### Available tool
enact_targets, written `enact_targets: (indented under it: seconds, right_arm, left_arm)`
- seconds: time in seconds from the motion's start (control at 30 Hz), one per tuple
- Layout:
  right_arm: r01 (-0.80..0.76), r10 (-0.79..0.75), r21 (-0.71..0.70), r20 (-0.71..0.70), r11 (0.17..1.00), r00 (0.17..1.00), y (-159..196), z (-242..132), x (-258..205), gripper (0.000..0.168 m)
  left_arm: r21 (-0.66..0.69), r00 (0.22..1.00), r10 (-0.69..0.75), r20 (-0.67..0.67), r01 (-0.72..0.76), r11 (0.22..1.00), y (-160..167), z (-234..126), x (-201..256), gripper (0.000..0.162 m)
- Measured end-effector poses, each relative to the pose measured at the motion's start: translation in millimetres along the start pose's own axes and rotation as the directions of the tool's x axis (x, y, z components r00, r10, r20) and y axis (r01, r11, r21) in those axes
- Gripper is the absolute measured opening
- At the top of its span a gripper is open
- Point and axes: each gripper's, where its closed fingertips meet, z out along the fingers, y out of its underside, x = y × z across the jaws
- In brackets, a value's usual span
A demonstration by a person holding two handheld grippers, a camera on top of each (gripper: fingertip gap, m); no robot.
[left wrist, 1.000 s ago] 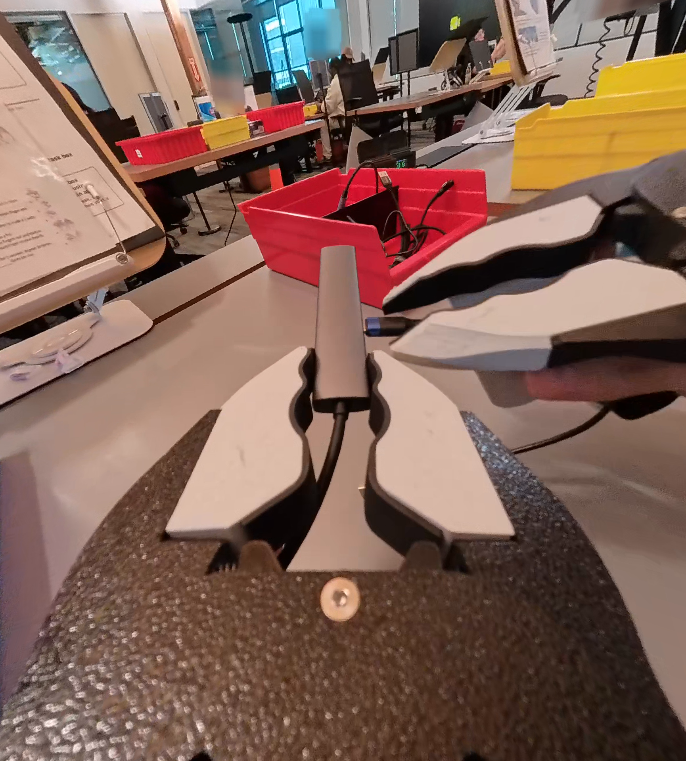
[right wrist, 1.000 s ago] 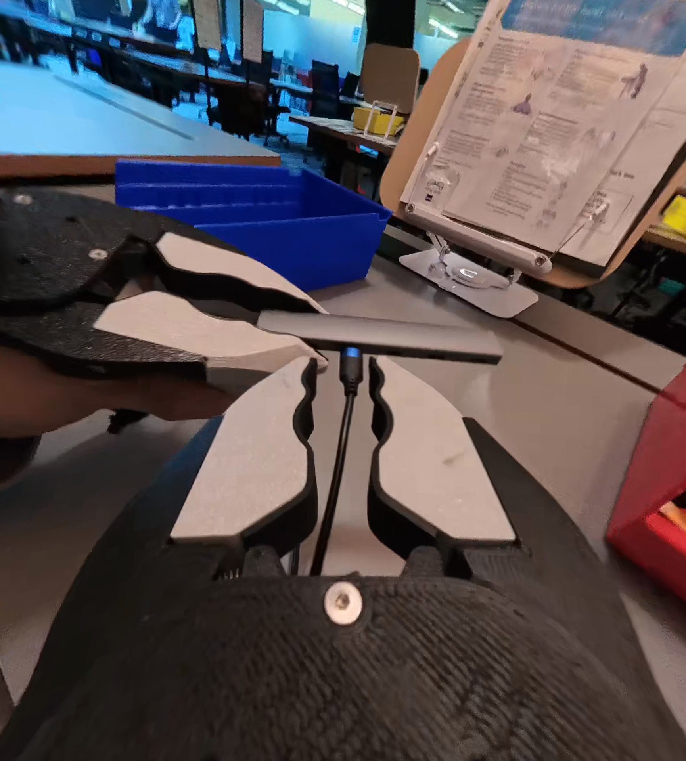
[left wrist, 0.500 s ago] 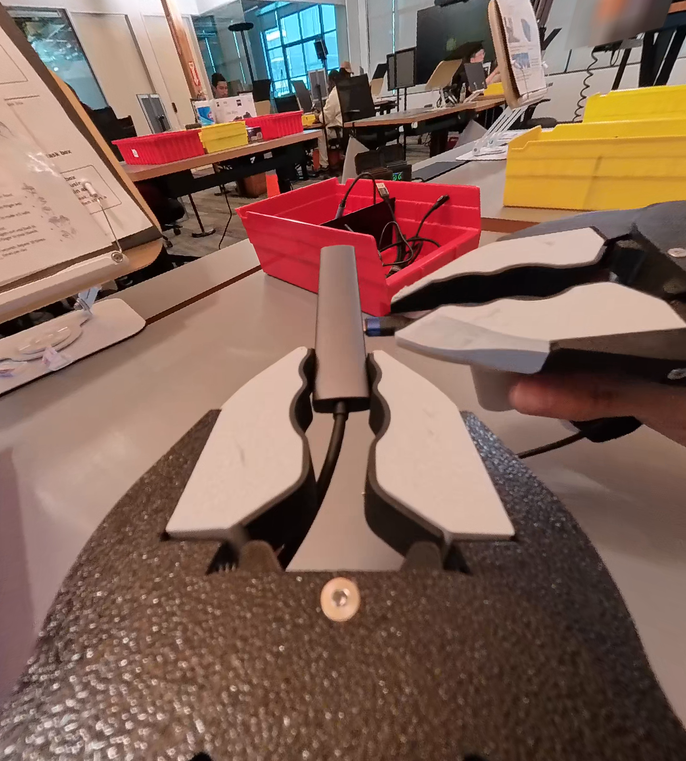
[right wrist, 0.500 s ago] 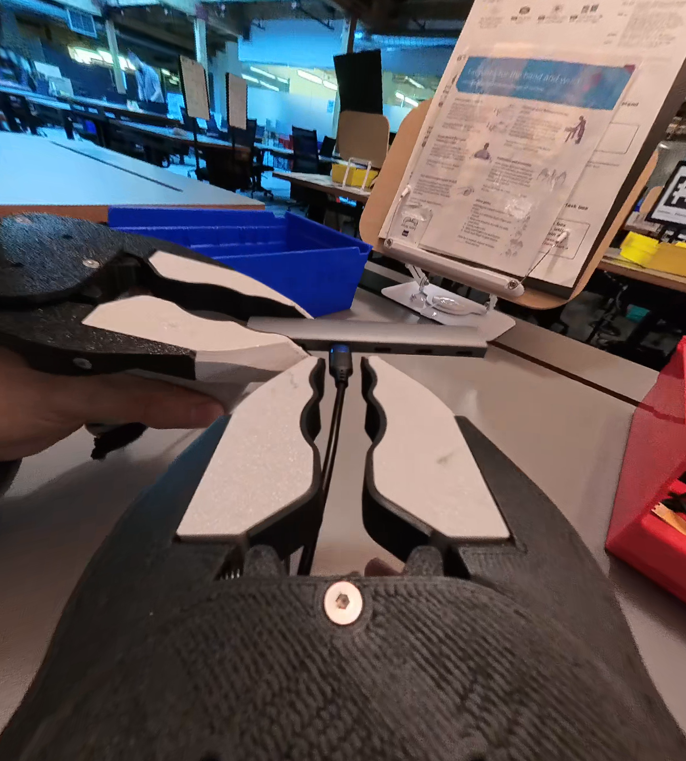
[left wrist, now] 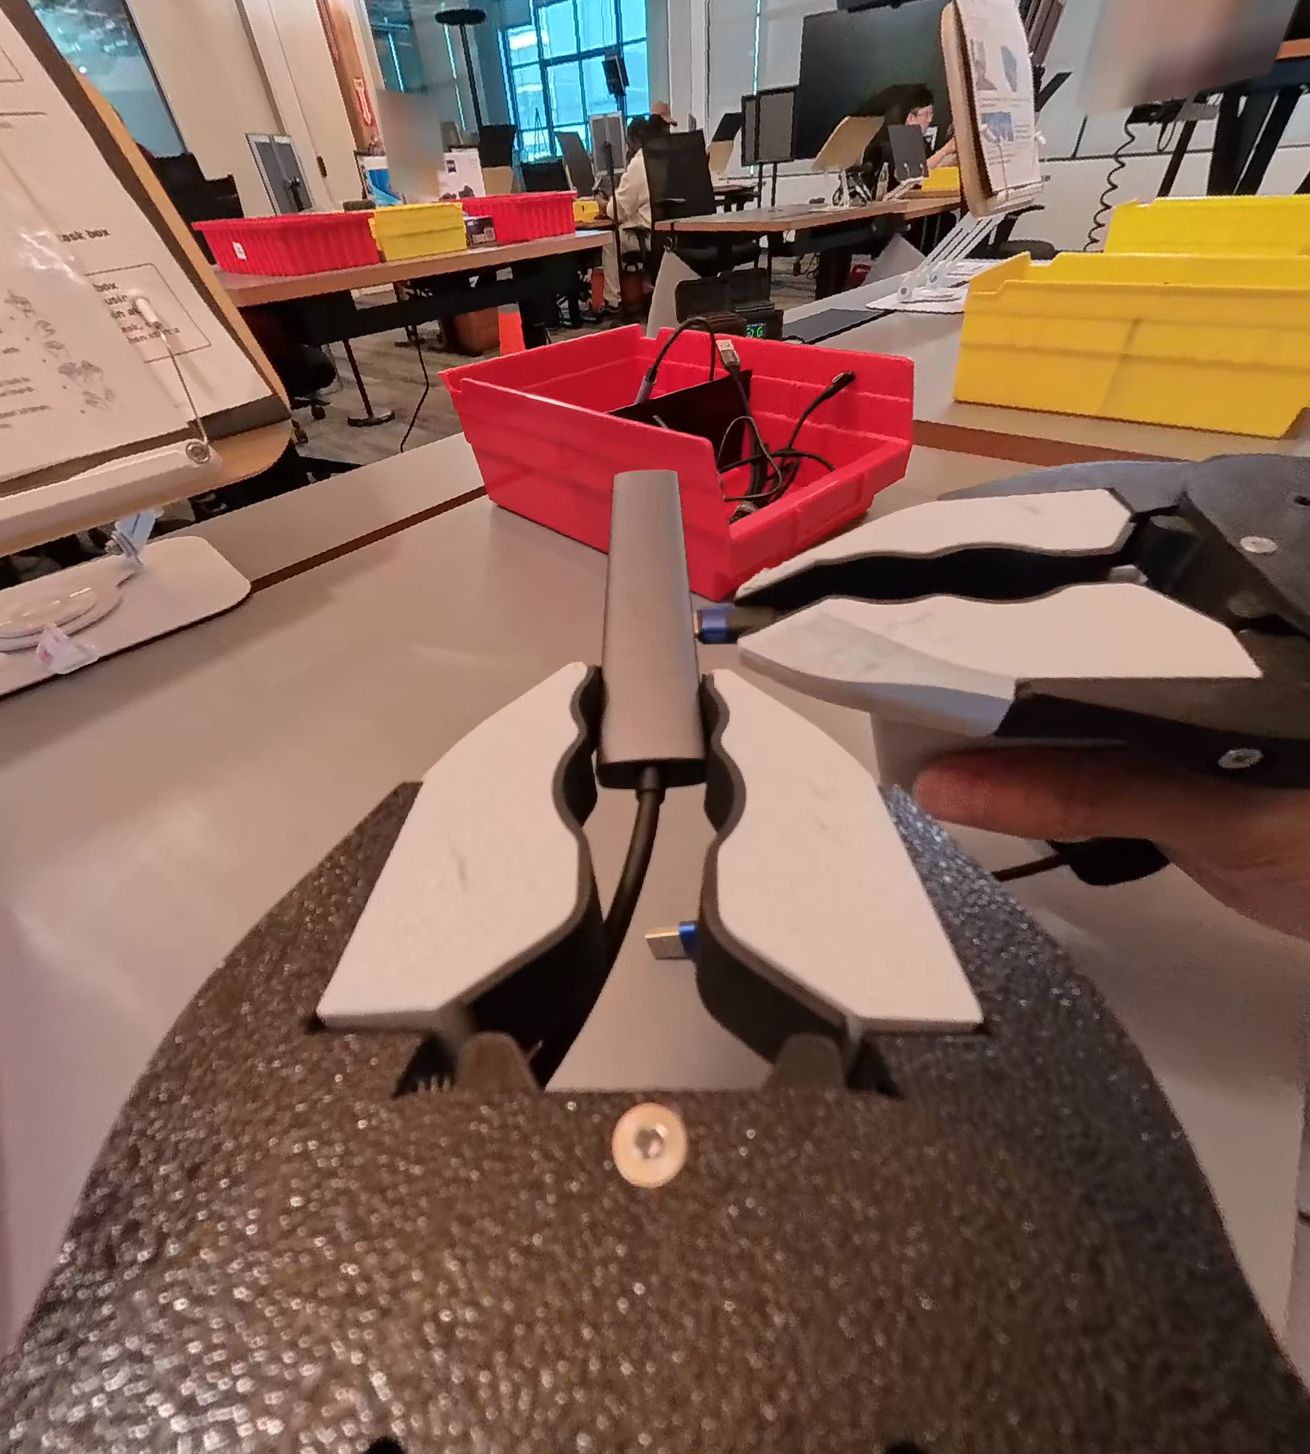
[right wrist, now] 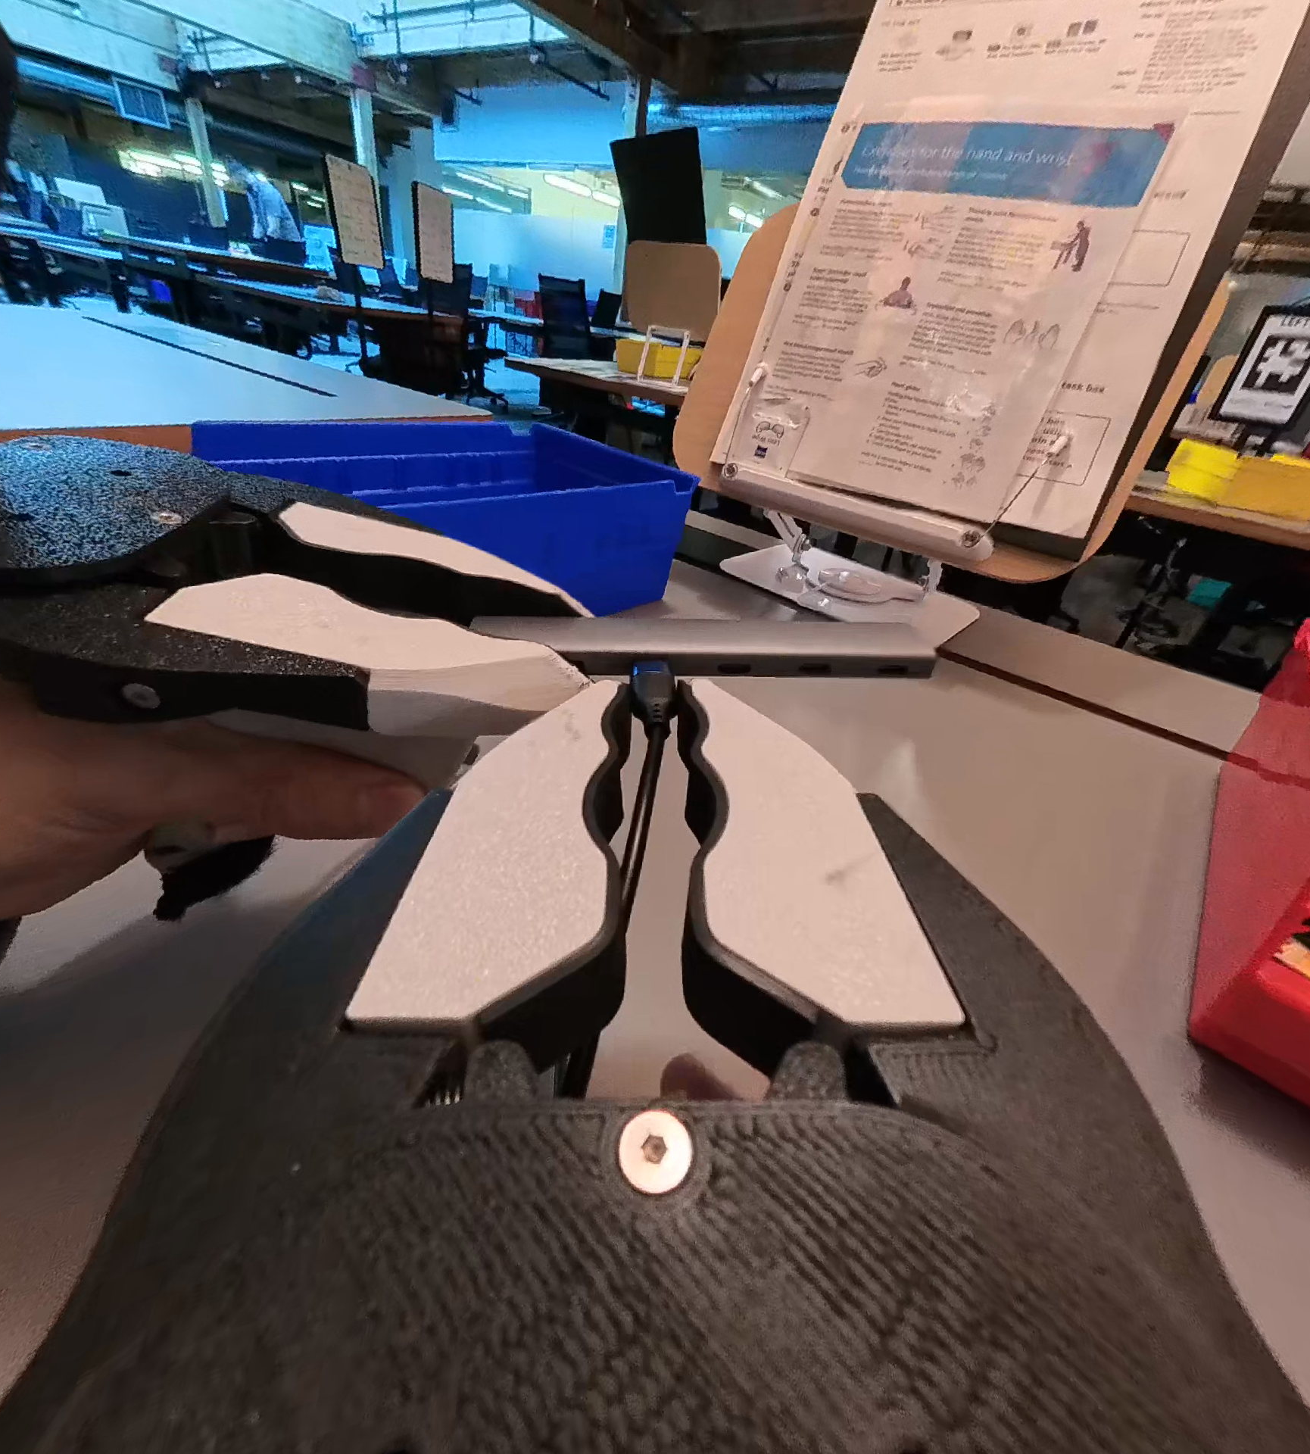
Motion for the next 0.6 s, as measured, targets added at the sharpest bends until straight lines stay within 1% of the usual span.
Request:
enact_targets:
  seconds: [0.13, 0.23, 0.4, 0.43, 0.47, 0.5, 0.53, 0.57, 0.6]
  right_arm:
    - [-0.099, 0.100, -0.026, 0.036, 0.995, 0.994, 7.7, 1.1, -0.2, 0.011]
    - [-0.115, 0.117, -0.058, 0.025, 0.992, 0.993, 12.6, -0.1, -3.6, 0.011]
    - [-0.105, 0.104, -0.049, -0.020, 0.993, 0.994, 5.0, -4.8, -4.6, 0.011]
    - [-0.074, 0.071, -0.067, -0.046, 0.995, 0.996, 6.2, -8.5, -2.9, 0.011]
    - [-0.023, 0.017, -0.079, -0.076, 0.997, 0.997, 8.4, -15.9, -0.5, 0.011]
    - [-0.018, 0.011, -0.075, -0.091, 0.997, 0.996, 10.7, -24.2, 0.8, 0.011]
    - [-0.088, 0.084, -0.053, -0.076, 0.995, 0.994, 11.8, -31.2, 0.3, 0.011]
    - [-0.174, 0.171, -0.050, -0.052, 0.984, 0.984, 14.3, -35.3, 2.1, 0.011]
    - [-0.203, 0.201, -0.032, -0.059, 0.979, 0.978, 13.1, -37.9, 10.4, 0.011]
  left_arm:
    - [-0.007, 1.000, -0.017, 0.009, 0.017, 1.000, 4.9, 1.7, -1.1, 0.023]
    - [-0.011, 1.000, -0.026, -0.013, 0.026, 1.000, 5.3, 0.2, -1.5, 0.023]
    - [0.001, 0.999, 0.043, 0.021, -0.043, 0.999, -3.3, -3.5, 0.2, 0.024]
    - [0.013, 0.994, 0.035, 0.107, -0.037, 0.999, -4.6, -6.5, -13.9, 0.023]
    - [0.043, 0.974, 0.031, 0.226, -0.042, 0.998, -8.0, -15.2, -41.0, 0.023]
    - [0.080, 0.971, -0.020, 0.239, 0.001, 0.997, -12.2, -24.7, -62.6, 0.023]
    - [0.121, 0.976, -0.143, 0.161, 0.124, 0.985, -20.2, -32.2, -71.9, 0.023]
    - [0.177, 0.970, -0.226, 0.086, 0.208, 0.962, -35.8, -40.2, -71.8, 0.023]
    - [0.228, 0.976, -0.209, 0.058, 0.191, 0.955, -51.9, -46.7, -65.0, 0.023]
